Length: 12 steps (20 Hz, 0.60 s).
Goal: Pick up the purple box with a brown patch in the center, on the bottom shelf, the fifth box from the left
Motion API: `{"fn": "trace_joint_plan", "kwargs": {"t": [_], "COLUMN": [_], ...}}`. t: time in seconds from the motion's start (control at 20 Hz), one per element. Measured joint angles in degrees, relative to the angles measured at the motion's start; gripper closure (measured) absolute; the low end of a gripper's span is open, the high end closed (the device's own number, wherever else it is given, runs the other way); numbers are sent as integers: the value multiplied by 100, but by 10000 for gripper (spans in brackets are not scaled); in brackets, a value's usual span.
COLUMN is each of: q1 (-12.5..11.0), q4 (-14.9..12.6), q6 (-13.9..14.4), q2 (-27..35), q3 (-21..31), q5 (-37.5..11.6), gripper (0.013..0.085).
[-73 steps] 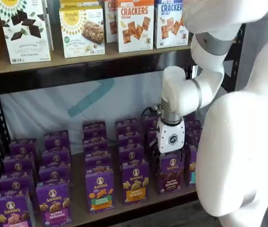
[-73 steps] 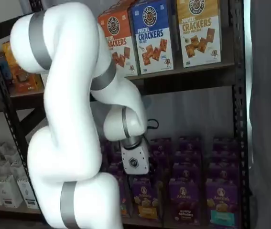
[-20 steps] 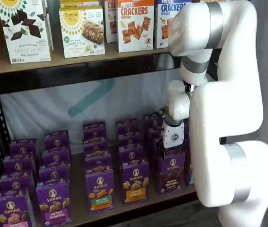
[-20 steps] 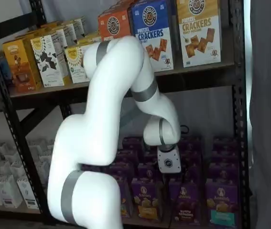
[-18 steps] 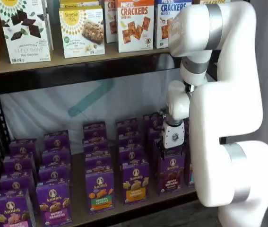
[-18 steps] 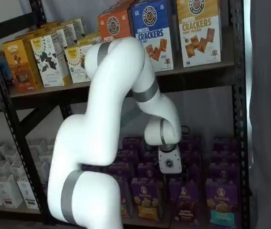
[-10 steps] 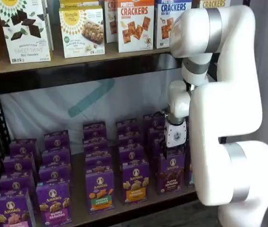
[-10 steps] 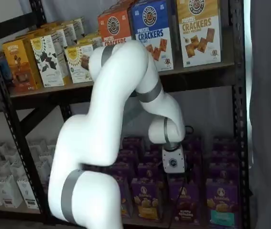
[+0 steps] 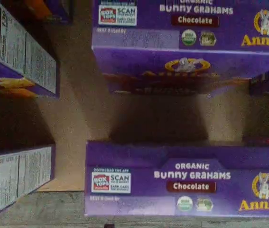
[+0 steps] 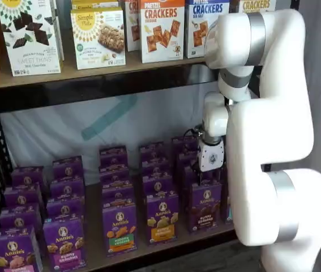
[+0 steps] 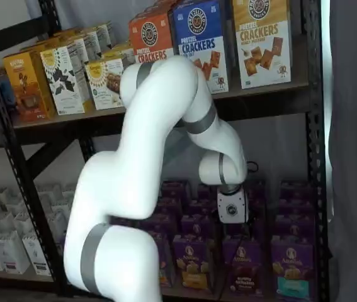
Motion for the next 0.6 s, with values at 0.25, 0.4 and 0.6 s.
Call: {"fn": "trace_joint_plan", "kwargs": {"t": [0.25, 0.4, 0.6], "q1": [38, 60, 68], "q4": [89, 138, 131], "q6": [-48, -73, -58], "q2": [120, 225, 350], "q3": [-270, -463, -643], "q5": [157, 283, 371], "gripper": [130, 130, 130]}}
